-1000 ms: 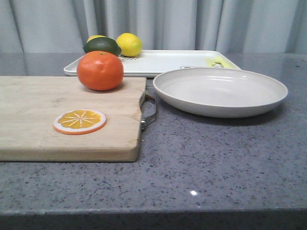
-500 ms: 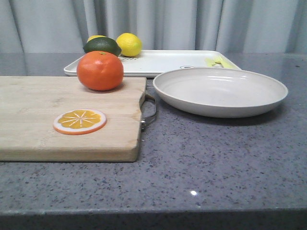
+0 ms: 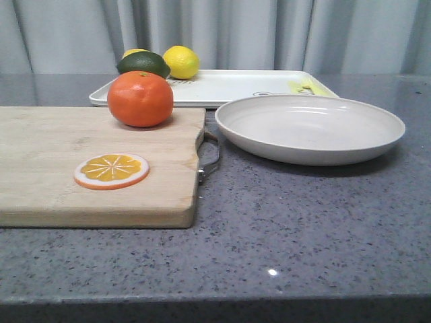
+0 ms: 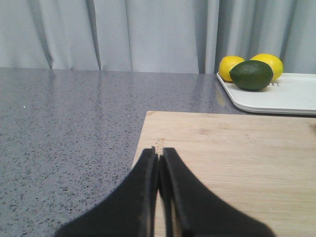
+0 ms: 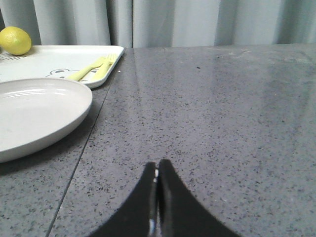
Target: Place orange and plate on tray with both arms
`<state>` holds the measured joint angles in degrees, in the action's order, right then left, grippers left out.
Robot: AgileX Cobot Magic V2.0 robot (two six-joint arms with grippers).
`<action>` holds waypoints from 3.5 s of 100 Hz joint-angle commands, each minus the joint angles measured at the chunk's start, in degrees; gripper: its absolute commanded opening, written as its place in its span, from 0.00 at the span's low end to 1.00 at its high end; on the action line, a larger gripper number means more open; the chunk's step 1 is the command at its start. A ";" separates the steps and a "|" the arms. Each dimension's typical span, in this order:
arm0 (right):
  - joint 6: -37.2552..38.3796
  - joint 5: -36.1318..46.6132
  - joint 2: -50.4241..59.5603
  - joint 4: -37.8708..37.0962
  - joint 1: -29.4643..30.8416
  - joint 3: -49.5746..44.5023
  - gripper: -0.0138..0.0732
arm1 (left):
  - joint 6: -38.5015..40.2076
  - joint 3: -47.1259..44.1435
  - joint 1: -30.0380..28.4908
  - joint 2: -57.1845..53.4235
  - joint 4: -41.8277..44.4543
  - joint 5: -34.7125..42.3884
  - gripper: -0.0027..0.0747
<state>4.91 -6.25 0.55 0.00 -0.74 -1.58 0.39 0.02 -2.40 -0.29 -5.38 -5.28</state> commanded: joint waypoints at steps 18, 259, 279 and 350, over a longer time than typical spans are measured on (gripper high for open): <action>-0.54 1.75 -2.83 0.00 0.26 6.98 0.08 | 0.75 5.23 -0.04 2.09 -0.15 4.52 0.01; -0.54 2.75 -34.34 -2.54 0.26 30.76 0.08 | 0.75 39.96 10.45 49.61 -2.11 -4.05 0.79; -0.54 2.75 -34.34 -2.54 0.26 30.76 0.08 | 0.75 51.29 15.54 60.43 -5.11 -13.29 0.82; -0.54 4.11 -34.34 -2.54 0.26 30.76 0.08 | 0.75 84.14 27.89 92.07 -9.25 -38.83 0.82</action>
<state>4.82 -7.32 -33.33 -1.79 -0.74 27.11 0.39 80.53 24.75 92.21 -13.26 -45.17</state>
